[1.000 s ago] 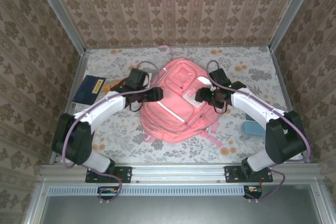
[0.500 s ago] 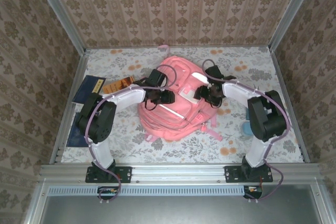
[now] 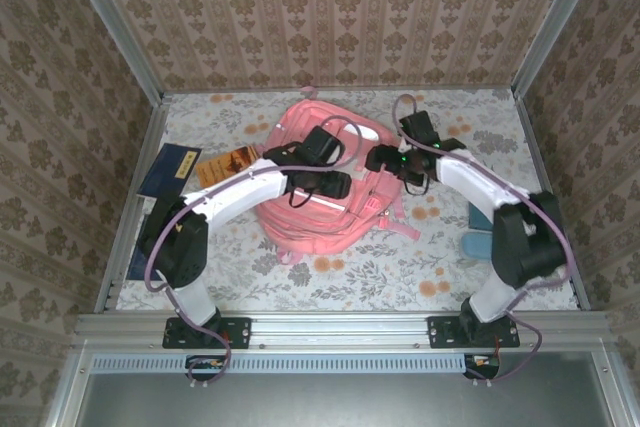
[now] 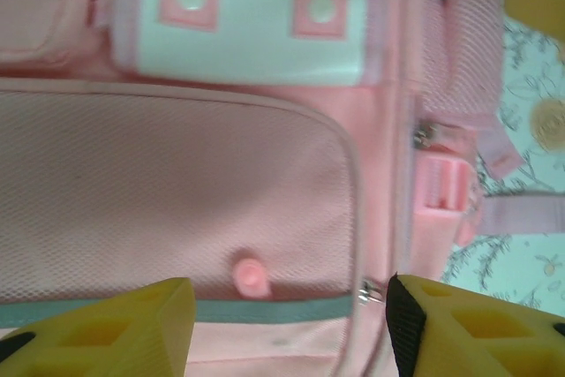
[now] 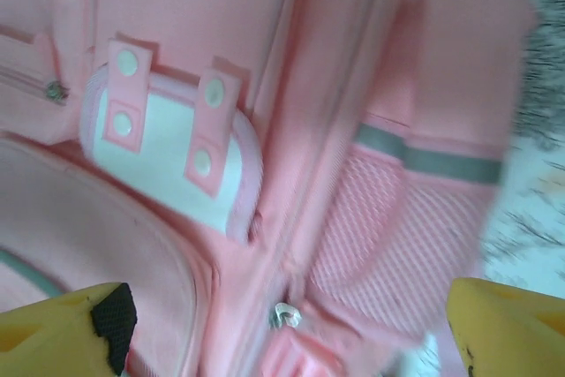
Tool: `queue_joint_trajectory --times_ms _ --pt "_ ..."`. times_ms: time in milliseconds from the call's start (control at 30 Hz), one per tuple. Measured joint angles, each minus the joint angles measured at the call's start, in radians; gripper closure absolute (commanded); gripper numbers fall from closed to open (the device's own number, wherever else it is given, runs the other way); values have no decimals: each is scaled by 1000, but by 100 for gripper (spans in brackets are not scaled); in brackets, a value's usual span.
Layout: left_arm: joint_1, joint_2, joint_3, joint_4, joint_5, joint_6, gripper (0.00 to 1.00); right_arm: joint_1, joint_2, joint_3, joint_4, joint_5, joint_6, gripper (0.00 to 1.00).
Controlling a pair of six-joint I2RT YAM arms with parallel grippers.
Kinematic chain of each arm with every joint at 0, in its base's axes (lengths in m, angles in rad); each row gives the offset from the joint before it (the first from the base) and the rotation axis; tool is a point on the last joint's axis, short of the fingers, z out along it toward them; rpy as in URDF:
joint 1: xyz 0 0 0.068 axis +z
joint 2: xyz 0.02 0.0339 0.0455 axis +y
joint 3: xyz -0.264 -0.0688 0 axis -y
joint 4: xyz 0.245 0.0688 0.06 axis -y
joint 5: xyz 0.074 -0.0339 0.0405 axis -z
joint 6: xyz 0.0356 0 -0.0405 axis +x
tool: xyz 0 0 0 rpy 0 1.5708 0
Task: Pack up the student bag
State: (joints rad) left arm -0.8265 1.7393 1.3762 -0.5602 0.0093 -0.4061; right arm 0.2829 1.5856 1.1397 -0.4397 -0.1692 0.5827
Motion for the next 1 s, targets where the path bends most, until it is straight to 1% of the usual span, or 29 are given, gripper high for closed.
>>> queue_joint_trajectory --times_ms 100,167,367,567,733,1000 --pt "-56 35 63 -52 -48 19 43 -34 -131 -97 -16 13 1 6" --pt "-77 82 112 -77 -72 25 45 -54 -189 -152 -23 26 2 6" --pt "-87 250 247 -150 -126 26 53 -96 -294 -278 -50 46 21 8" --pt "-87 360 339 -219 -145 26 54 -105 -312 -322 -50 61 37 10" --pt "-89 393 386 -260 -153 18 55 -105 -311 -324 -46 61 43 12" --pt "-89 424 415 -299 -173 -20 59 -105 -309 -324 -34 61 47 14"
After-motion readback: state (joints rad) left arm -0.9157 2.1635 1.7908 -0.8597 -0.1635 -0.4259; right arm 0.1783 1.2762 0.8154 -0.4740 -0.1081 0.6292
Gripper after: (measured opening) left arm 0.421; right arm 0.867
